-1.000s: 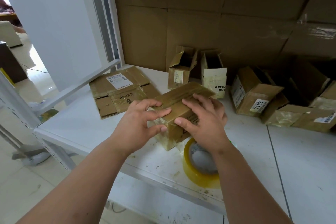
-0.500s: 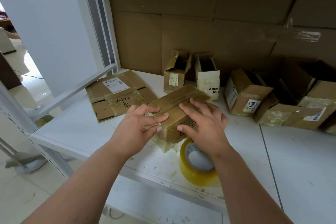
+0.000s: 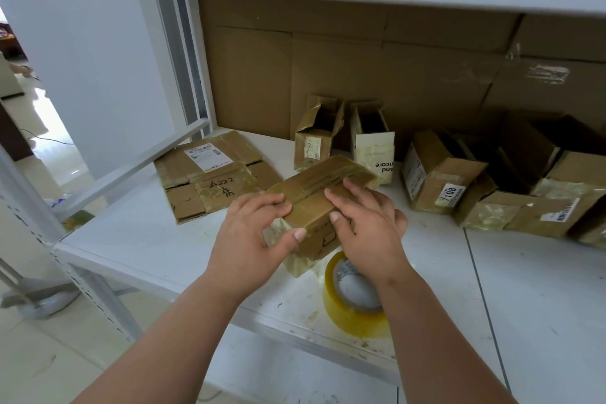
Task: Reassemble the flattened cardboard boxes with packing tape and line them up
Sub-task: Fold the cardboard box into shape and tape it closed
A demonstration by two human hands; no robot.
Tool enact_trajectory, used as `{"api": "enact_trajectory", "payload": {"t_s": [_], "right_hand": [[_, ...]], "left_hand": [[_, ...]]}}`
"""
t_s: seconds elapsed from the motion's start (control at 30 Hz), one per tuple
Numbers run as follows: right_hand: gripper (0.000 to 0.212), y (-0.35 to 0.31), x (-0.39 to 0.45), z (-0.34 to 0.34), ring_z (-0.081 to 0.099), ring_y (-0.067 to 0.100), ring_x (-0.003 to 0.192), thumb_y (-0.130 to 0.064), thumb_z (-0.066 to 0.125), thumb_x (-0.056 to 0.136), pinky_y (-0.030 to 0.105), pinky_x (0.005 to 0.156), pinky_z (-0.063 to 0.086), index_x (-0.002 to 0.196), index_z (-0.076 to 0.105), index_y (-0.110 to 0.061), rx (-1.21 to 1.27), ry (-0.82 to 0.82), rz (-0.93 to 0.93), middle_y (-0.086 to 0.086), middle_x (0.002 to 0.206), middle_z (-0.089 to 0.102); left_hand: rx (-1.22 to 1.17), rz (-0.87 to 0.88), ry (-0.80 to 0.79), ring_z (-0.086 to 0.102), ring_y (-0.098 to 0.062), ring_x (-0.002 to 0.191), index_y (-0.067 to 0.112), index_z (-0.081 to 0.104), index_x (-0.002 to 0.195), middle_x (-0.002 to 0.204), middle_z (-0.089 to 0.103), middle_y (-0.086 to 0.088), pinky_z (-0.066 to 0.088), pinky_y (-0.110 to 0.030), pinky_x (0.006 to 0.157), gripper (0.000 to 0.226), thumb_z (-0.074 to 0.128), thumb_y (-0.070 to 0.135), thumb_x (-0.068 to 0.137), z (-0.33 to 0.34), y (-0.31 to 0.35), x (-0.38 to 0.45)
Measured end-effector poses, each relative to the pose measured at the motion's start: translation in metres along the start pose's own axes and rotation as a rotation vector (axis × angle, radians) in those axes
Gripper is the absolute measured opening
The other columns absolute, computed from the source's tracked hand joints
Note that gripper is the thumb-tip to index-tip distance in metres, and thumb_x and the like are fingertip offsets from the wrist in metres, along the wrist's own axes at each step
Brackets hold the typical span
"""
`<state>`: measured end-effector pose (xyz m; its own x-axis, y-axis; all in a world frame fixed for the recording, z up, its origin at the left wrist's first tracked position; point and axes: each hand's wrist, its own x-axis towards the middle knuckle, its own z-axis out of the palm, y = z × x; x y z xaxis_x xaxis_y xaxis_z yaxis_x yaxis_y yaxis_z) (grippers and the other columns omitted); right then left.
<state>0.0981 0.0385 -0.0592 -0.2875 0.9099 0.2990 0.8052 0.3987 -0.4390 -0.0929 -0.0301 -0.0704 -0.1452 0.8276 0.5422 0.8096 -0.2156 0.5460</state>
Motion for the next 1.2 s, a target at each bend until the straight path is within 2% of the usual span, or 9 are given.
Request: {"api": "enact_trajectory", "payload": {"t_s": [0.13, 0.17, 0.3, 0.43, 0.67, 0.8, 0.97, 1.1, 1.2], "right_hand": [[0.040, -0.001, 0.000, -0.001, 0.017, 0.017, 0.144, -0.041, 0.042, 0.102, 0.042, 0.112, 0.013, 0.138, 0.042, -0.057, -0.018, -0.014, 0.027, -0.023, 0.159, 0.023], [0.040, -0.002, -0.001, 0.000, 0.018, 0.017, 0.145, -0.040, 0.043, 0.102, 0.042, 0.113, 0.013, 0.139, 0.041, -0.056, -0.014, -0.011, 0.033, -0.023, 0.159, 0.022], [0.049, -0.010, -0.008, 0.003, 0.011, 0.016, 0.149, -0.035, 0.046, 0.101, 0.043, 0.120, 0.011, 0.147, 0.034, -0.048, 0.045, -0.003, 0.011, -0.017, 0.162, 0.016], [0.076, -0.011, -0.014, 0.005, -0.002, 0.018, 0.151, -0.037, 0.058, 0.093, 0.047, 0.123, 0.006, 0.154, 0.012, -0.045, 0.086, -0.064, -0.014, -0.016, 0.164, -0.004], [0.126, -0.027, -0.016, -0.009, -0.004, 0.017, 0.151, -0.050, 0.077, 0.069, 0.048, 0.122, 0.014, 0.143, -0.025, -0.055, 0.235, -0.099, -0.061, -0.023, 0.157, -0.025], [0.135, -0.033, -0.014, -0.024, -0.006, 0.009, 0.149, -0.047, 0.082, 0.067, 0.047, 0.123, 0.013, 0.131, -0.036, -0.061, 0.223, -0.191, -0.108, -0.029, 0.153, -0.029], [0.127, -0.026, -0.010, -0.042, -0.010, 0.003, 0.148, -0.042, 0.079, 0.073, 0.044, 0.124, 0.006, 0.142, -0.027, -0.055, 0.131, -0.268, -0.214, -0.027, 0.157, -0.022], [0.106, -0.015, -0.007, -0.062, -0.012, 0.002, 0.148, -0.033, 0.072, 0.079, 0.048, 0.123, 0.003, 0.152, -0.004, -0.049, 0.120, -0.078, -0.212, -0.025, 0.160, -0.010], [0.103, 0.004, -0.008, -0.085, -0.005, 0.013, 0.149, -0.038, 0.073, 0.074, 0.052, 0.122, 0.005, 0.152, 0.007, -0.047, 0.132, 0.114, -0.105, -0.018, 0.160, -0.005]], "left_hand": [[-0.049, -0.202, -0.102, 0.007, -0.017, 0.149, 0.024, 0.061, 0.113, 0.158, 0.025, -0.001, 0.015, -0.039, 0.117, 0.057, 0.082, 0.051, 0.067, 0.001, 0.011, 0.011], [-0.096, -0.256, -0.154, 0.009, -0.020, 0.150, 0.025, 0.053, 0.116, 0.158, 0.023, -0.003, 0.019, -0.041, 0.118, 0.062, 0.085, 0.048, 0.067, 0.000, 0.013, 0.013], [-0.286, -0.349, -0.268, 0.044, -0.012, 0.121, 0.030, 0.036, 0.122, 0.132, 0.038, 0.004, 0.042, -0.028, 0.099, 0.079, 0.090, 0.037, 0.065, 0.002, 0.011, 0.018], [-0.259, -0.295, -0.167, 0.044, 0.007, 0.107, 0.036, 0.039, 0.122, 0.124, 0.043, 0.009, 0.038, -0.009, 0.083, 0.079, 0.091, 0.031, 0.063, 0.004, 0.013, 0.015], [-0.241, -0.245, 0.062, 0.048, -0.007, 0.113, 0.033, 0.044, 0.132, 0.124, 0.045, 0.009, 0.043, -0.026, 0.093, 0.086, 0.089, 0.045, 0.060, -0.009, 0.037, 0.034], [-0.276, -0.336, 0.112, 0.051, -0.008, 0.109, 0.040, 0.044, 0.124, 0.123, 0.048, 0.009, 0.047, -0.029, 0.090, 0.081, 0.087, 0.056, 0.057, -0.019, 0.052, 0.046], [-0.579, -0.574, 0.202, 0.063, -0.014, 0.102, 0.033, 0.048, 0.126, 0.117, 0.061, 0.006, 0.055, -0.040, 0.089, 0.079, 0.083, 0.063, 0.061, -0.033, 0.061, 0.058], [-0.837, -0.749, 0.230, 0.062, -0.018, 0.085, 0.028, 0.047, 0.130, 0.111, 0.064, -0.002, 0.050, -0.032, 0.066, 0.075, 0.075, 0.064, 0.070, -0.049, 0.081, 0.065], [-0.964, -0.823, 0.222, 0.065, -0.022, 0.085, 0.026, 0.054, 0.127, 0.102, 0.068, -0.002, 0.052, -0.036, 0.068, 0.071, 0.068, 0.070, 0.073, -0.054, 0.093, 0.061]]}}
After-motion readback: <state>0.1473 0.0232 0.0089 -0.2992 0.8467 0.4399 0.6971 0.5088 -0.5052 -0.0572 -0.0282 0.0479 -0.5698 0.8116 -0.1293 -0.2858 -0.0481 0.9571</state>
